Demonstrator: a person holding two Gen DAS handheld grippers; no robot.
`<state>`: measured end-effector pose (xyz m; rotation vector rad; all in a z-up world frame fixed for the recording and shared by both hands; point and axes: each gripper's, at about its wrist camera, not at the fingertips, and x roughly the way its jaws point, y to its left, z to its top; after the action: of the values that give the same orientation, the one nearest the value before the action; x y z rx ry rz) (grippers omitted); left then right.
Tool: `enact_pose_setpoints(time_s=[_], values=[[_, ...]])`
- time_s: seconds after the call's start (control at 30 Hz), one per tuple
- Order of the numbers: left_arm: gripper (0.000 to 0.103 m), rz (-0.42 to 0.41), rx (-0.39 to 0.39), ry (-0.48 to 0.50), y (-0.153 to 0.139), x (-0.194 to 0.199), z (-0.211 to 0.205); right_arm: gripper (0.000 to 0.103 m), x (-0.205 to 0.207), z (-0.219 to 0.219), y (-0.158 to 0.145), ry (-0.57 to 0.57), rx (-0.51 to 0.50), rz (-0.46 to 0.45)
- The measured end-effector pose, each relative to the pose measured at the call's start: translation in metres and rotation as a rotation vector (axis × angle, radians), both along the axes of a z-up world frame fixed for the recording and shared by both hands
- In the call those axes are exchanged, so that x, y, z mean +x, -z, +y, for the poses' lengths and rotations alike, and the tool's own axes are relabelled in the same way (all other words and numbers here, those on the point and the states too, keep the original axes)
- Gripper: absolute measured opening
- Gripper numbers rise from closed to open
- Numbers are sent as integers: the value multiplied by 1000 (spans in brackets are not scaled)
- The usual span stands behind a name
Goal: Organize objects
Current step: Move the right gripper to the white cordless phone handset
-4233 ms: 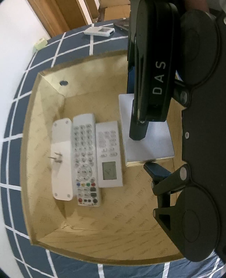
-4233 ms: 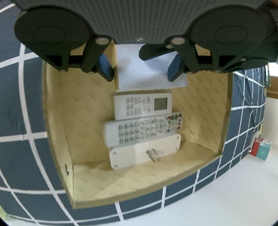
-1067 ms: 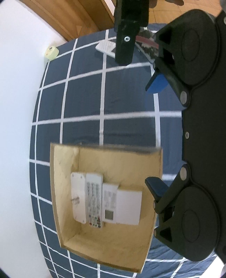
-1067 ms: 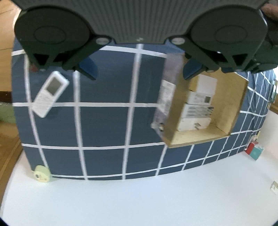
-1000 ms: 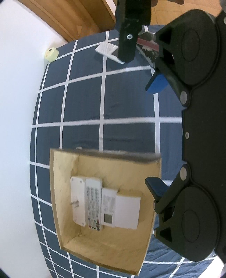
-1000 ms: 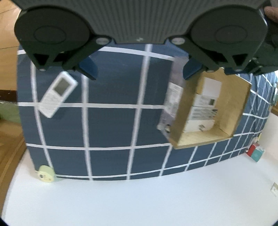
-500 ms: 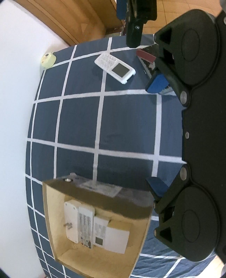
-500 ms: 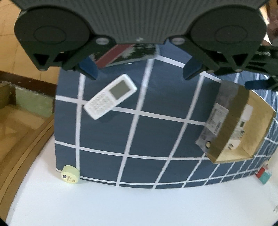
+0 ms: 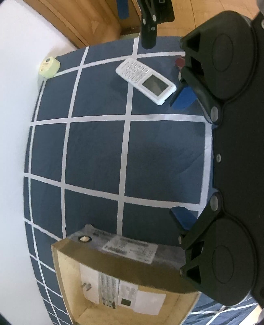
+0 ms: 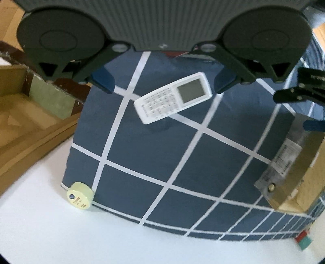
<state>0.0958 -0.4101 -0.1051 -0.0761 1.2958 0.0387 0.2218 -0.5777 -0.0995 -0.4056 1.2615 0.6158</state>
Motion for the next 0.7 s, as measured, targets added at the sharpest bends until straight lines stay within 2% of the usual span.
enact_pose_setpoints(time_s=[0.4, 0.7], values=[[103, 103, 17, -6, 47, 35, -12, 102, 44, 16, 57, -127, -21, 108], [103, 141, 17, -4, 61, 39, -14, 99, 56, 25, 80, -190, -37, 166]])
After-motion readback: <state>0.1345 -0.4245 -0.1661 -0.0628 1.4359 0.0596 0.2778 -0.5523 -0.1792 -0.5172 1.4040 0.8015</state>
